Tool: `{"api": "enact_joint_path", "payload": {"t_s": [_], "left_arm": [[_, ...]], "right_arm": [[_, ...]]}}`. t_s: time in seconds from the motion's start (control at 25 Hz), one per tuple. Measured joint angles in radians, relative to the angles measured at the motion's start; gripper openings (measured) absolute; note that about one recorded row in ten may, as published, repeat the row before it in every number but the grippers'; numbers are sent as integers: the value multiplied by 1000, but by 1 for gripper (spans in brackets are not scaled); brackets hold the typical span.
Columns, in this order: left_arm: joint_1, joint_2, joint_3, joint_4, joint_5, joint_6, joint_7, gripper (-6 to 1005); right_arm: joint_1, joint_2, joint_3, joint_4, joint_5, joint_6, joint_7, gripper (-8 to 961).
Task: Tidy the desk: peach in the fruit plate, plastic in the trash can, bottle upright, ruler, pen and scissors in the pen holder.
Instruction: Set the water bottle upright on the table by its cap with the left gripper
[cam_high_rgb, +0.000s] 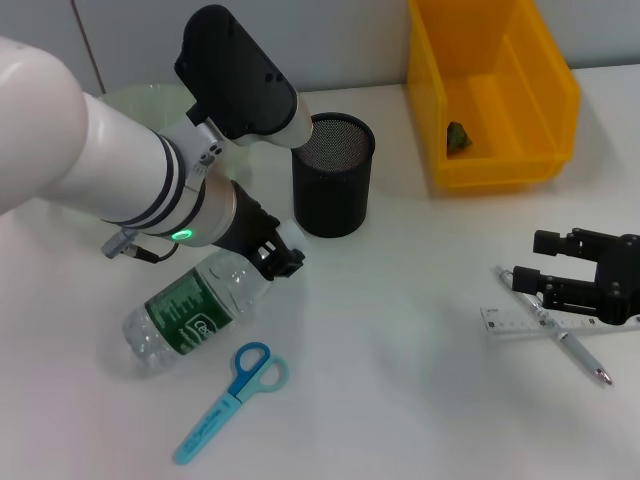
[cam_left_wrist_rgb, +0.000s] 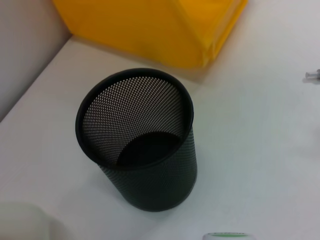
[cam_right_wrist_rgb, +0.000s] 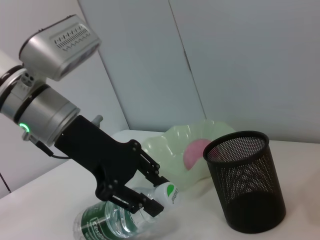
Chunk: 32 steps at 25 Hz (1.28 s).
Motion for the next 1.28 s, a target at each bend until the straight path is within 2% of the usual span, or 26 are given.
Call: {"api": "enact_joint_path", "payload": {"t_s": [1.0, 1.28], "left_arm": [[21, 2, -92, 89, 12, 41, 19, 437], [55, 2, -113, 151, 14, 62, 23, 436]], "right_arm": [[0, 0, 0, -3, 0, 0, 10, 738], [0, 0, 0, -4, 0, 0, 11, 738]]}}
